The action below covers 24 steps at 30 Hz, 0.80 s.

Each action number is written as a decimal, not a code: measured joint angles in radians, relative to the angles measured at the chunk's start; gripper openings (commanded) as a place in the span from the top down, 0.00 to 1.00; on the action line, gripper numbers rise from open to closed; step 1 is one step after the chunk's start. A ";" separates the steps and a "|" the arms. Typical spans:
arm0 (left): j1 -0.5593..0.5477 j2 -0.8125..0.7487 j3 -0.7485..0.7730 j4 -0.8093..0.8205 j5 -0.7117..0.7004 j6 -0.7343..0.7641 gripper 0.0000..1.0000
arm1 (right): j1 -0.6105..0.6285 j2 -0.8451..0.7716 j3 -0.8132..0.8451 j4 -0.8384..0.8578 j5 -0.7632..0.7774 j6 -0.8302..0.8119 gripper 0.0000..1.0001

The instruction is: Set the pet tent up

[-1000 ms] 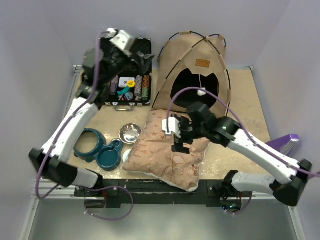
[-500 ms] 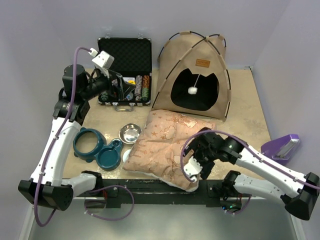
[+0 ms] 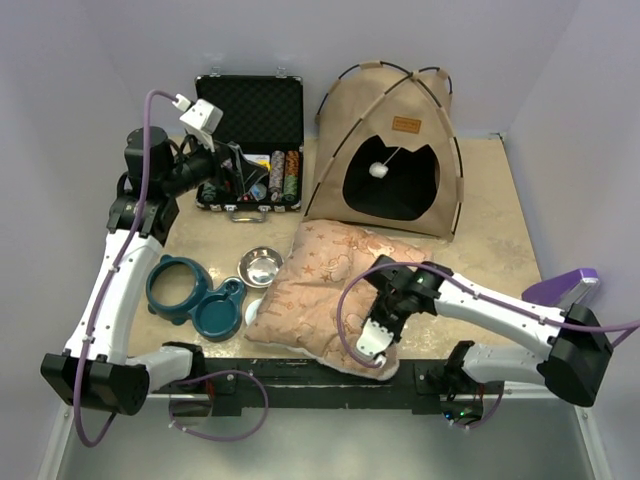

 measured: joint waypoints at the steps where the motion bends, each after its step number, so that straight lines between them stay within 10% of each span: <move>1: 0.003 0.004 0.000 0.003 0.000 -0.002 0.03 | 0.002 0.002 0.008 0.009 -0.005 0.006 1.00; 17: 0.056 0.109 0.137 -0.011 0.008 -0.006 0.08 | -0.011 -0.151 0.687 0.090 -0.477 0.924 1.00; 24: 0.126 0.147 0.153 -0.002 0.063 -0.040 0.09 | -0.472 -0.150 0.555 0.306 -0.859 1.391 1.00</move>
